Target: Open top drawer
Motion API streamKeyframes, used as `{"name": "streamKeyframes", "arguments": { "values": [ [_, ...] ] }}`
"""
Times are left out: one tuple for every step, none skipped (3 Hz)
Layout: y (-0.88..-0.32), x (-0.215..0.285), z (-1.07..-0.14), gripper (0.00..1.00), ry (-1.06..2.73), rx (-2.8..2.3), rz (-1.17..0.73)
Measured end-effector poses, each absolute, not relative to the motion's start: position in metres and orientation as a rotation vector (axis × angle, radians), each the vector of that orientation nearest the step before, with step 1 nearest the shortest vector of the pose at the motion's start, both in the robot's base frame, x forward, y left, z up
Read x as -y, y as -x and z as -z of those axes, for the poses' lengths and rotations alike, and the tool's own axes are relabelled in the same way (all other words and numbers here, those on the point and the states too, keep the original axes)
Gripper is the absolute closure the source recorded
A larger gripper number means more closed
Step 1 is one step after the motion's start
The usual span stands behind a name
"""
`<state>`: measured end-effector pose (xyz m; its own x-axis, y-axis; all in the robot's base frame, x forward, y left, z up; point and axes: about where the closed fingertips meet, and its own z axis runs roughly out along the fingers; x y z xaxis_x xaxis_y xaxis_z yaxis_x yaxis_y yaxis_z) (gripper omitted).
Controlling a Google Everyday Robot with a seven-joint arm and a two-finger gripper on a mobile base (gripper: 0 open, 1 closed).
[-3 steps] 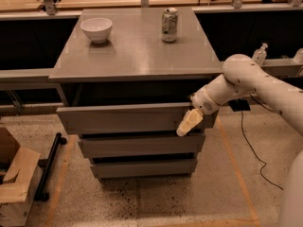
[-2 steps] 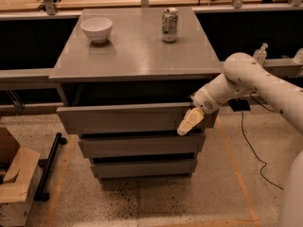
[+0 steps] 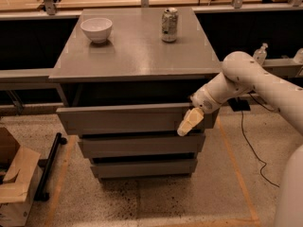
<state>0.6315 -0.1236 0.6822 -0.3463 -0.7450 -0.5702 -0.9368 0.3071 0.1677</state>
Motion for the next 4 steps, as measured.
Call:
{"name": "streamKeyframes", "arguments": {
  "values": [
    [-0.6213,0.1255,-0.6792,0.00,1.490,-2.216,-0.703],
    [-0.6213,0.1255,-0.6830,0.00,1.490,-2.216,-0.703],
    [-0.6212,0.1255,-0.6829,0.00,1.490,-2.216,-0.703],
    [-0.6122,0.1296,-0.6799,0.00,1.505,-2.248,-0.721]
  ]
}}
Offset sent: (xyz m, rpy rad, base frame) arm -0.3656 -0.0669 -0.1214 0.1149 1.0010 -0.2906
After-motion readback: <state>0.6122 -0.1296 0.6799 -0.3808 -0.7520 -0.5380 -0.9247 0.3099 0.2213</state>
